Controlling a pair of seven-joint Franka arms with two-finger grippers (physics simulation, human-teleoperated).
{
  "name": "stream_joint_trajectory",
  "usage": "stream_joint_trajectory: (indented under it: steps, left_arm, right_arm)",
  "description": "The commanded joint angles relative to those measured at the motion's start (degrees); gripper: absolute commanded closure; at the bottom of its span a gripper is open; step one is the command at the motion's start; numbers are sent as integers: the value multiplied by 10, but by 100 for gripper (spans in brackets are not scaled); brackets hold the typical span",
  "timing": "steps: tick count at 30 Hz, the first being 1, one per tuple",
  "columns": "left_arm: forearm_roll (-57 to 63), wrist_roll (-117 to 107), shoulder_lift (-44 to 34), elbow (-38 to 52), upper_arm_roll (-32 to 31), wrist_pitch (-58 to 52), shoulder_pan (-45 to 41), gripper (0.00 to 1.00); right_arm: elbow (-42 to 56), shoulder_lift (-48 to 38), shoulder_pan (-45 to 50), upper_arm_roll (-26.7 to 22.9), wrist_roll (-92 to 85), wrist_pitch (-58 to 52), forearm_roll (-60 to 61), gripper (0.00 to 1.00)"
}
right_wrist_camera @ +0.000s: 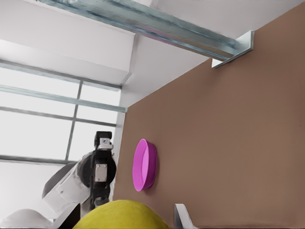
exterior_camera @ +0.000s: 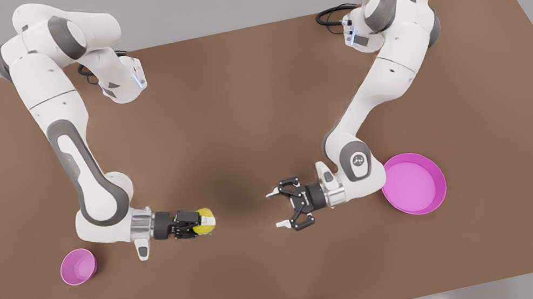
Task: Use the left arm to pick up the apple from the plate, transfer it to the gripper of the right arm, and then use the right arm to place it into the bowl
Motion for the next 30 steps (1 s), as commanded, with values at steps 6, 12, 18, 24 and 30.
stream_joint_trajectory:
  steps: [6,12,18,24,30]
  left_arm:
    - [790,-645,-207,27,-4,-383,307,0]
    - [988,-1310,-348,48,-15,-512,245,0]
    - [839,-1341,-546,-150,357,-366,-12,0]
    - [840,-1344,-503,-108,356,-368,-21,0]
    - [839,-1345,-503,-108,355,-367,-21,0]
  right_arm:
    - [9,-4,-109,-1,-5,-74,-355,30]
    - [54,5,-143,-18,-5,-70,-586,30]
    - [148,63,-143,-43,-45,-77,-705,31]
    - [196,100,-143,-82,-128,-82,-735,31]
    - [202,120,-148,-97,-172,-75,-734,31]
